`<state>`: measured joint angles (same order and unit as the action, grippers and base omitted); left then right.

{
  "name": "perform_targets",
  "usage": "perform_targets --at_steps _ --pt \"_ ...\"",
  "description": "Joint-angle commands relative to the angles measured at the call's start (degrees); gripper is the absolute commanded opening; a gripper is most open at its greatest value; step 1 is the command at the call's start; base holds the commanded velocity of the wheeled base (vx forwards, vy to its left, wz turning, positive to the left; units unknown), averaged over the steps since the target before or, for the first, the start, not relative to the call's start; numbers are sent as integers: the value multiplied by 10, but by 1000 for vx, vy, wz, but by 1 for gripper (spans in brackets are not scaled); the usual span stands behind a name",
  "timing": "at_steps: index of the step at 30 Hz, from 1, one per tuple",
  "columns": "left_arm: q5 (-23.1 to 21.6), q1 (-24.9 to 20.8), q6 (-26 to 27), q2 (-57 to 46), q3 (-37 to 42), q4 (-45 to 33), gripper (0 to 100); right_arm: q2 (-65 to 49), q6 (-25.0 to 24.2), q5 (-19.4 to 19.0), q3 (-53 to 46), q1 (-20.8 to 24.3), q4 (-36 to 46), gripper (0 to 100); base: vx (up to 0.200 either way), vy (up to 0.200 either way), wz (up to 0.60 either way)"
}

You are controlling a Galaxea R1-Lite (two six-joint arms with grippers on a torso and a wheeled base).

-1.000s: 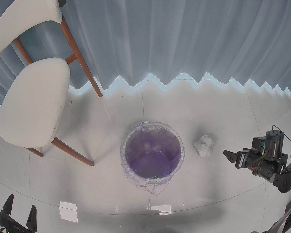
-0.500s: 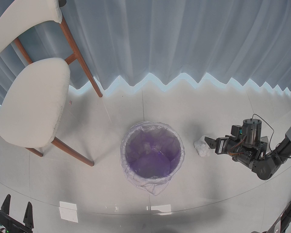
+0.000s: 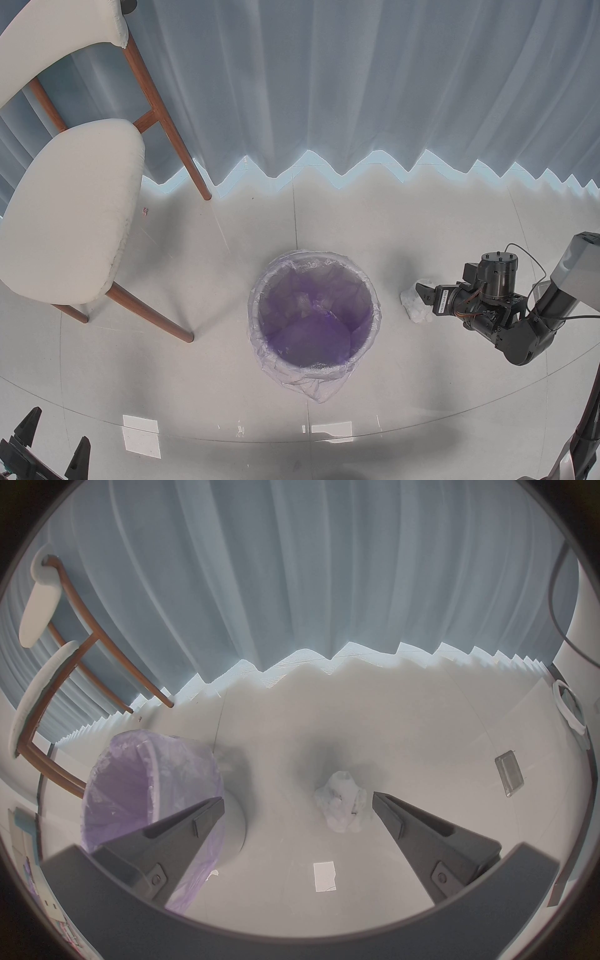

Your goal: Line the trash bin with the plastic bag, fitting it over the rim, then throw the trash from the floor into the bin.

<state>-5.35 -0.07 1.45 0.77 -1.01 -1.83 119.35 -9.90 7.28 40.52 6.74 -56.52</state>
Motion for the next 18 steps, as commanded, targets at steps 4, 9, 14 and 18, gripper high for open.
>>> perform_targets --at_steps 4,9,14,18 --pt "12 0 -1 -8 10 -4 100 87 -2 -1 79 -15 -3 100 0 0 0" --pt "11 0 -1 -8 10 -4 100 140 -2 -1 128 -19 1 100 0 0 0" --pt "11 0 0 -8 10 -4 100 192 0 5 198 -40 15 100 0 0 0" --pt "11 0 0 -8 10 -4 100 206 0 5 239 -64 50 100 0 0 0"
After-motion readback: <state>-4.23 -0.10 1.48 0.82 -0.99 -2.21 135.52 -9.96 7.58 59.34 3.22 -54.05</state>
